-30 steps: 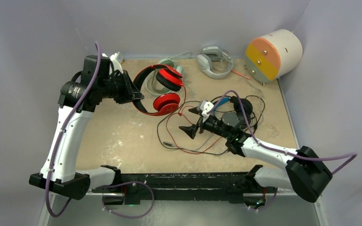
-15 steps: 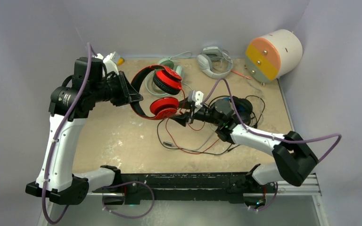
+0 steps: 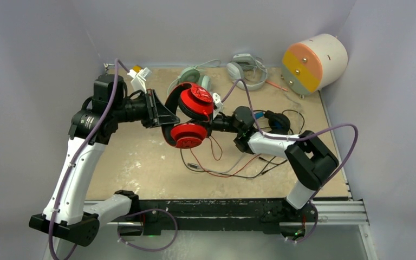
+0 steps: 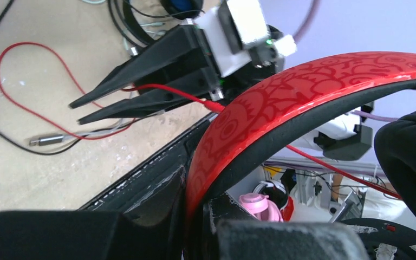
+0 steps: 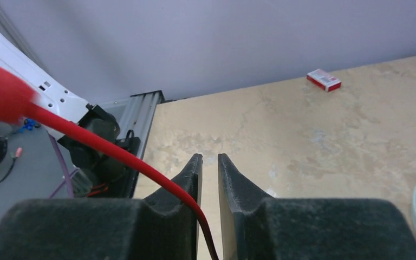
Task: Wrap the headphones
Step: Wrap the headphones cable around the headphones.
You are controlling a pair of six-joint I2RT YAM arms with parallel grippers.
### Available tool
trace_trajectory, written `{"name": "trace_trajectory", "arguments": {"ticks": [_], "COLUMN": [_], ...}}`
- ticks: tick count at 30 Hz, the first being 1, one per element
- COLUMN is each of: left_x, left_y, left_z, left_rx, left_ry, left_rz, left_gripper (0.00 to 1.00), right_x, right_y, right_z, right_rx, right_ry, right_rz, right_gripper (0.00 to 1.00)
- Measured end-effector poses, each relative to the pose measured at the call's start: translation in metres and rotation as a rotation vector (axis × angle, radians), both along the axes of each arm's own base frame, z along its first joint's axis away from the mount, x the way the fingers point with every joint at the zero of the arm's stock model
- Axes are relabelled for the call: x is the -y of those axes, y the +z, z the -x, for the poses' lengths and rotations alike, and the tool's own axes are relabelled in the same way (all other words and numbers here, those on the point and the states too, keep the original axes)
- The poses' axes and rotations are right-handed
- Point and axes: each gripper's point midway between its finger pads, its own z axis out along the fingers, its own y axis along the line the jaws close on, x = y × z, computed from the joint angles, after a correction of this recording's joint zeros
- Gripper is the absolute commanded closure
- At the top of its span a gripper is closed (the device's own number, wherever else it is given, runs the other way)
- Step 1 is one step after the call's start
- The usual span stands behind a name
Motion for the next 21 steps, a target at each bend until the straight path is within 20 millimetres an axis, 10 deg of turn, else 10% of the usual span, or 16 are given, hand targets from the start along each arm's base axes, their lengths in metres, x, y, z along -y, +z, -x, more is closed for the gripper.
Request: {"name": "trace_trajectory", "arguments": {"ticks": [8,21], "left_x": [0.011,0.046], "left_y": [0.010,-0.053], "left_z": [0.009,0.028], "left_rx": [0.053,0.052], "left_ry": [-0.113,-0.262], "left_rz": [0.058,-0.167], "left_gripper": [1.00,1.00], "right_x": [-0.006,0.039], "right_y": [-0.015,-0.009], "right_z": [-0.005,-0.032], "right_rx": [-0.131,-0.301], "right_ry": [0.015,-0.101], "right_rz": [0.053,0.135], "right_gripper": [1.00,1.00]}}
